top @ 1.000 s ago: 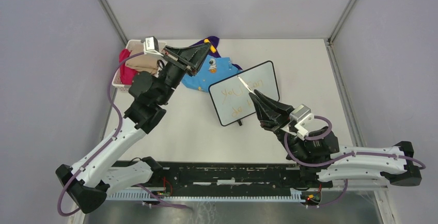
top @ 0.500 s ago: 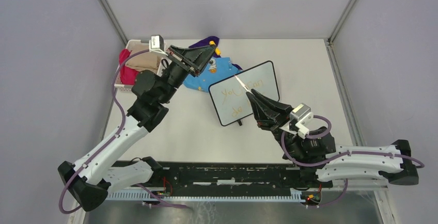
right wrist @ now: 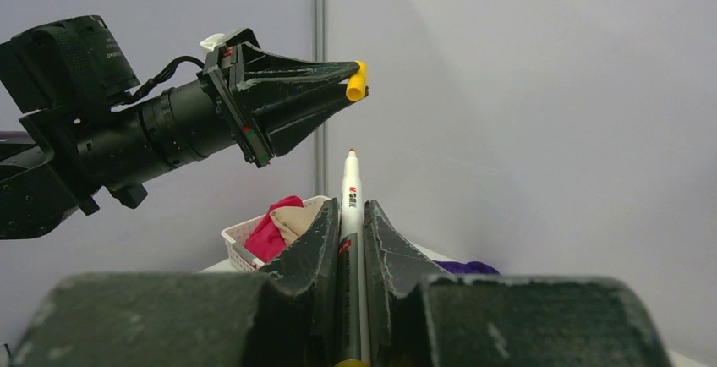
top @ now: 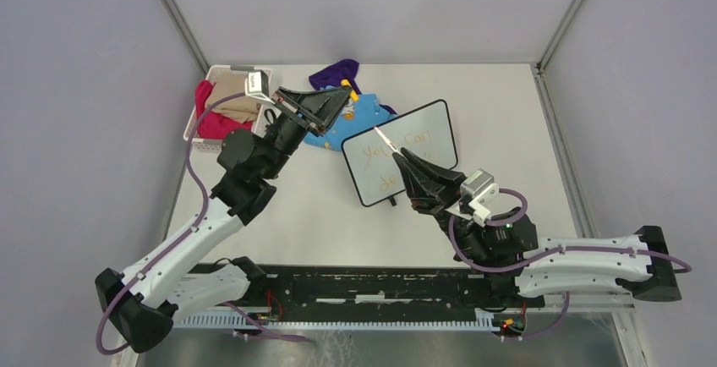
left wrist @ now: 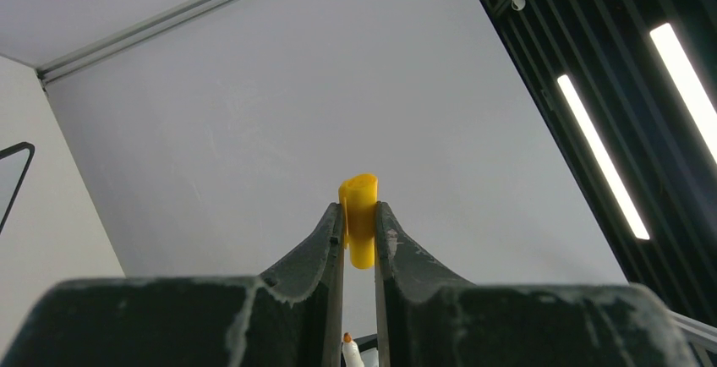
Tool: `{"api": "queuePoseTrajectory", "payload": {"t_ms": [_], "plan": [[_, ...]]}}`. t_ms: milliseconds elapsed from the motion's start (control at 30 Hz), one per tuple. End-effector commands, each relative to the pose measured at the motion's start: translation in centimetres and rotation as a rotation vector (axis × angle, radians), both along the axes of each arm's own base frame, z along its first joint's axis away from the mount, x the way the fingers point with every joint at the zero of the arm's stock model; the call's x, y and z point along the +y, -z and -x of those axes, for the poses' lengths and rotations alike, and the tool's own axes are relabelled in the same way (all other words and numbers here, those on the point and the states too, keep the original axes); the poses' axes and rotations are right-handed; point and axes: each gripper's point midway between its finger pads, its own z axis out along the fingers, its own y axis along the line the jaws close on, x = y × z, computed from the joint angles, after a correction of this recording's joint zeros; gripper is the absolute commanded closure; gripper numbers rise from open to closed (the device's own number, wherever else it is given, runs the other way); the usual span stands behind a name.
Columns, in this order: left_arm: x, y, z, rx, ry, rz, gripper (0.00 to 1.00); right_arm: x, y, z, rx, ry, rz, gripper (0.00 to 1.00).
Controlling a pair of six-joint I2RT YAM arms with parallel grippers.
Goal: Write a sentence on the whiteboard
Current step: Close the whiteboard marker at the center of the board.
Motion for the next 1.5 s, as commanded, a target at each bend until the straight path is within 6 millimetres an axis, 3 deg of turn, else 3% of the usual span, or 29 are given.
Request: {"api": "queuePoseTrajectory", "payload": {"t_ms": [0, 233, 1467], "plan": [[1.1, -2.6, 1.7, -0.064, 0.025, 0.087, 0.98, -1.0, -2.9, 0.3, -0.007, -0.015, -0.107, 1.0], [1.4, -1.8, 1.7, -0.054, 0.008, 0.077, 0.98, -0.8, -2.7, 0.3, -0.002, -0.015, -0.104, 1.0], [-1.1, 0.1, 2.1, -0.014, 0.091, 0.066, 0.98, -0.6, -2.9, -0.2, 0.002, 0.016, -0.117, 1.0]]}}
